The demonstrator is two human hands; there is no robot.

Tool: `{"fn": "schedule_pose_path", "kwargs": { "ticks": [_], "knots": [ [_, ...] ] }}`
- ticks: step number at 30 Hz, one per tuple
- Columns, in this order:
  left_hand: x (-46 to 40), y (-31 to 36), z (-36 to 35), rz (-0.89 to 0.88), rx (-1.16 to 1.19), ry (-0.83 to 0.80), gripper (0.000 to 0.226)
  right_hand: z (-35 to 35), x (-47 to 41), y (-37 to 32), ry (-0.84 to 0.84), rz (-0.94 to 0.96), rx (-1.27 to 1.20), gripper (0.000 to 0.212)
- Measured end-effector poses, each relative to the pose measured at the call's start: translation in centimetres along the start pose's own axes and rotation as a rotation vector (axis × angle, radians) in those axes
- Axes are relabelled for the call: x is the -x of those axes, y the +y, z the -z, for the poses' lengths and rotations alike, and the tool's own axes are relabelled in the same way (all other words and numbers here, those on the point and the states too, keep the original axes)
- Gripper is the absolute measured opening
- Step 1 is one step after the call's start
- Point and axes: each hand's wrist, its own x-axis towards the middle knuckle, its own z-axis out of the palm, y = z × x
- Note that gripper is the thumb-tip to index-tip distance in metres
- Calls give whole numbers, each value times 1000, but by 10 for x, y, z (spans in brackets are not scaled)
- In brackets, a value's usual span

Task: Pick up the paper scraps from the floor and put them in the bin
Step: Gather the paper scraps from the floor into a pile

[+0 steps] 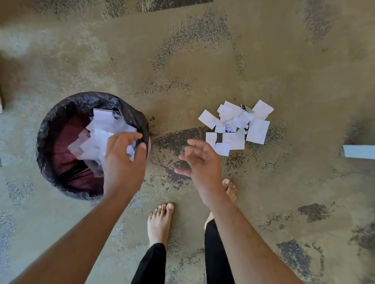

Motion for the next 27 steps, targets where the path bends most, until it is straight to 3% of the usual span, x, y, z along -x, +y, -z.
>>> {"fn": "schedule_pose_path", "kwargs": {
  "ticks": [4,8,13,19,22,27],
  "knots": [
    [1,26,-57,-43,-52,-167,26,61,-24,4,99,8,4,22],
    [-3,56,-115,-2,-152,-389,51,118,-50,9,174,-10,84,23],
    [-27,64,-197,3,-288,-592,91,185,-92,18,212,-21,332,45],
    [-82,42,-293,-55,-451,-666,120,242,-168,34,335,9,631,61],
    [-113,32,-333,-187,-545,-657,127,254,-210,46,401,38,691,73],
    [-155,12,-378,-325,-741,-671,131,254,-278,74,349,100,836,92]
  ]
}}
